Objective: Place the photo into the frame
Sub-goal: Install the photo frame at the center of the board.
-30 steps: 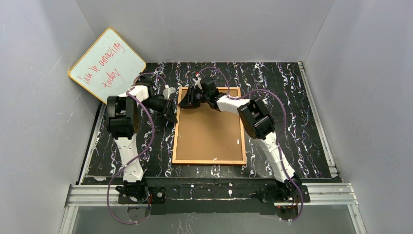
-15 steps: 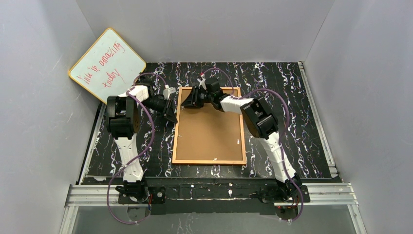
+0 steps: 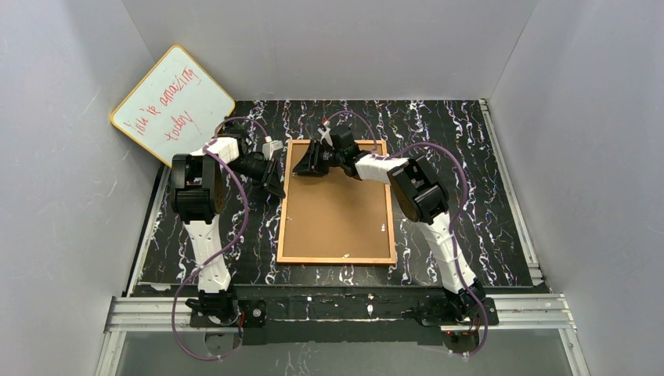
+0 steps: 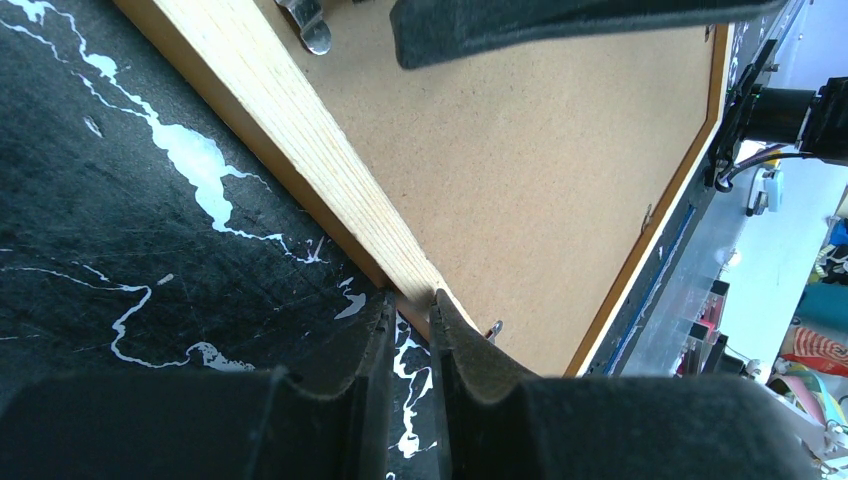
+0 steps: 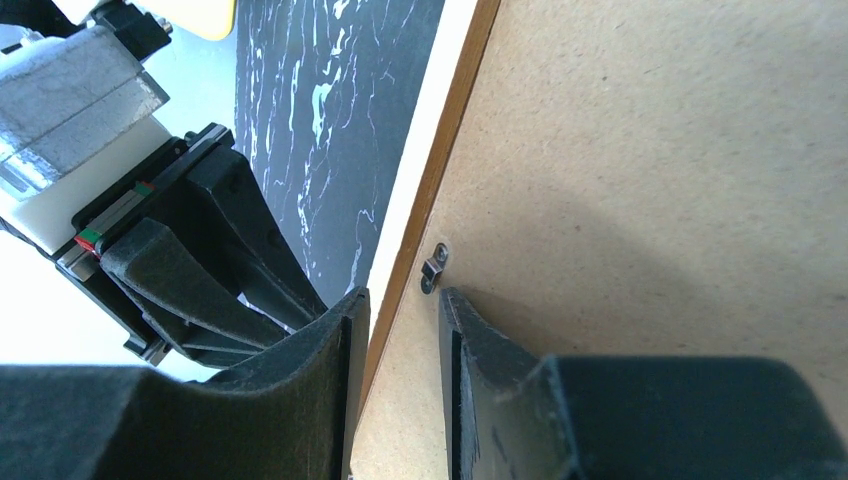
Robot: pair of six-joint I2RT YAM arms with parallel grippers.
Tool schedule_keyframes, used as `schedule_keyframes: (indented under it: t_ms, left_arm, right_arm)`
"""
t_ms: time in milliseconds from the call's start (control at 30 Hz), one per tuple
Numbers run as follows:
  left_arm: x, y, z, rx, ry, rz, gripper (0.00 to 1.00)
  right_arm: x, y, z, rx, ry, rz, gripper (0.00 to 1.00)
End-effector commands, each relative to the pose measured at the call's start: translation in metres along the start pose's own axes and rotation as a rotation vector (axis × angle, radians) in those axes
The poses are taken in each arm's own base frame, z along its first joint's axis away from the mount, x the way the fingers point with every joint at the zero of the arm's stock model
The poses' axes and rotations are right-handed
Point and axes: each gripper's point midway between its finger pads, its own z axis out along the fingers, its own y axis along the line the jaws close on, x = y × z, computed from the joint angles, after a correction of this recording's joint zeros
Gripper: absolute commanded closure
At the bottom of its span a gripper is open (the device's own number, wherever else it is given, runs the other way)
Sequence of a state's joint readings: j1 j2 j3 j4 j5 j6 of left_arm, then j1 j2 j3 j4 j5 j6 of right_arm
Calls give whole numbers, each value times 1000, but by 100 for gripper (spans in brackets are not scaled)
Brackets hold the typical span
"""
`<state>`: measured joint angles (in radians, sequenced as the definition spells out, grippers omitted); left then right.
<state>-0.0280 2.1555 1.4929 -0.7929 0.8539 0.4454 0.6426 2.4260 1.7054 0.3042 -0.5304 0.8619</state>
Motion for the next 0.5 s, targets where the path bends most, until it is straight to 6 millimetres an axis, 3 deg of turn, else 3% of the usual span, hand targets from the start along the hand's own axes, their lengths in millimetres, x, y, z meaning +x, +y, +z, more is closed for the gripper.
schedule_keyframes:
  t_ms: [0, 467]
  left_arm:
    - [24, 28, 21, -77, 93, 58, 90]
    - [25, 30, 22, -77, 96, 58, 91]
  right_arm:
    - [8, 7, 4, 9, 30, -5, 60]
    - [6, 8, 18, 3, 28, 22, 61]
